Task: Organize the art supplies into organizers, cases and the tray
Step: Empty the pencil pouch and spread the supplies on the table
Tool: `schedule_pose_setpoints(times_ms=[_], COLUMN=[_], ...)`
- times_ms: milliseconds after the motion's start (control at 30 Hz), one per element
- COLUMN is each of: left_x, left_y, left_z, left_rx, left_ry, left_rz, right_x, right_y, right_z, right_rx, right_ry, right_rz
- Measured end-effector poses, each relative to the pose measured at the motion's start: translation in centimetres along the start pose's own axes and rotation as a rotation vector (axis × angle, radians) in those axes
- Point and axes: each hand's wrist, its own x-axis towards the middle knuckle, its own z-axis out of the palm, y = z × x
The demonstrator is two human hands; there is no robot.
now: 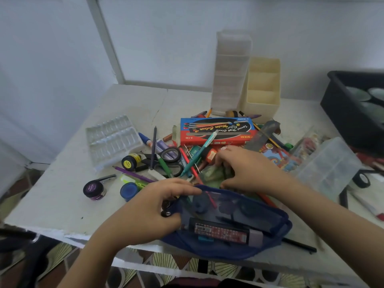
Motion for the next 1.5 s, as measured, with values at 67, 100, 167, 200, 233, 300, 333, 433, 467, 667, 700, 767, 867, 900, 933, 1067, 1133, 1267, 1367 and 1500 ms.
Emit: schedule_pose_setpoints(times_ms=[67, 100, 167, 200, 233, 300, 333, 433, 467, 667, 700, 767, 867, 900, 933, 1067, 1133, 1267, 1367, 1500], left_x=[0.2, 0.3, 0.5, 0.6, 0.6, 0.8, 0.8, 0.9, 0.9, 0.7, 0.6, 0.5, 0.2, 0.2, 0.1, 0.2, 0.3, 0.4, 0.5, 0.4], left_y=[0.0, 0.0, -0.1, -0.3, -0.3, -0.6, -0.7, -0.9, -1.0, -1.3, -1.3, -1.3, -1.2, -1.1, -1.1, -1.2, -1.1, -0.9, -1.0, -1.3], left_z=[0.0, 0.0, 0.0, 0.0, 0.0, -0.1, -0.1, 0.0, 0.0, -0.1, -0.1, -0.1, -0.1, -0.1, -0.1, -0.1, -0.1, 0.0, 0.0, 0.0], left_rx=[0.0, 0.0, -0.002, -0.006, -0.01, -0.023, -0.029, -0.059, -0.064, -0.099, -0.1, -0.095, -0.094, -0.097, -0.098, -0.095, -0.1, -0.127, -0.158, -0.146], left_ry=[0.001, 0.0, -0.005, -0.009, -0.013, -0.022, -0.027, -0.034, -0.031, -0.019, -0.013, -0.008, 0.005, 0.008, 0.012, 0.01, 0.01, 0.007, 0.011, 0.015], left_rz=[-0.007, -0.007, -0.008, -0.016, -0.027, -0.042, -0.045, -0.027, -0.029, -0.055, -0.057, -0.054, -0.053, -0.055, -0.054, -0.064, -0.071, -0.068, -0.055, -0.031], right_x=[0.0, -0.1, -0.6, -1.0, -1.5, -2.5, -3.1, -4.1, -4.2, -0.4, 0.5, 2.1, 3.6, 3.8, 4.0, 3.5, 2.5, -0.7, -2.5, -3.7], right_y=[0.4, 0.5, 0.2, -0.2, -0.6, -1.5, -1.9, -2.8, -2.9, -2.0, -1.8, -1.6, -1.9, -2.0, -2.0, -1.8, -2.2, -3.3, -3.6, -3.4], right_z=[-0.5, -0.9, -2.2, -2.9, -3.7, -5.0, -5.5, -6.0, -5.8, -3.5, -3.1, -1.9, -0.2, 0.1, 0.2, -1.4, -3.2, -6.3, -6.6, -5.1], right_rx=[0.121, 0.216, 0.446, 0.56, 0.676, 0.943, 1.041, 0.958, 0.849, 0.368, 0.194, -0.014, -0.147, -0.197, -0.232, -0.014, 0.315, 0.945, 0.81, 0.23], right_ry=[0.036, 0.065, 0.171, 0.24, 0.303, 0.332, 0.283, -0.069, -0.179, 0.173, 0.203, 0.209, 0.184, 0.201, 0.234, 0.363, 0.396, 0.226, -0.036, -0.232], right_rz=[-0.006, -0.008, -0.024, -0.037, -0.053, -0.095, -0.127, -0.197, -0.21, -0.107, -0.105, -0.127, -0.209, -0.247, -0.289, -0.267, -0.203, -0.224, -0.302, -0.327])
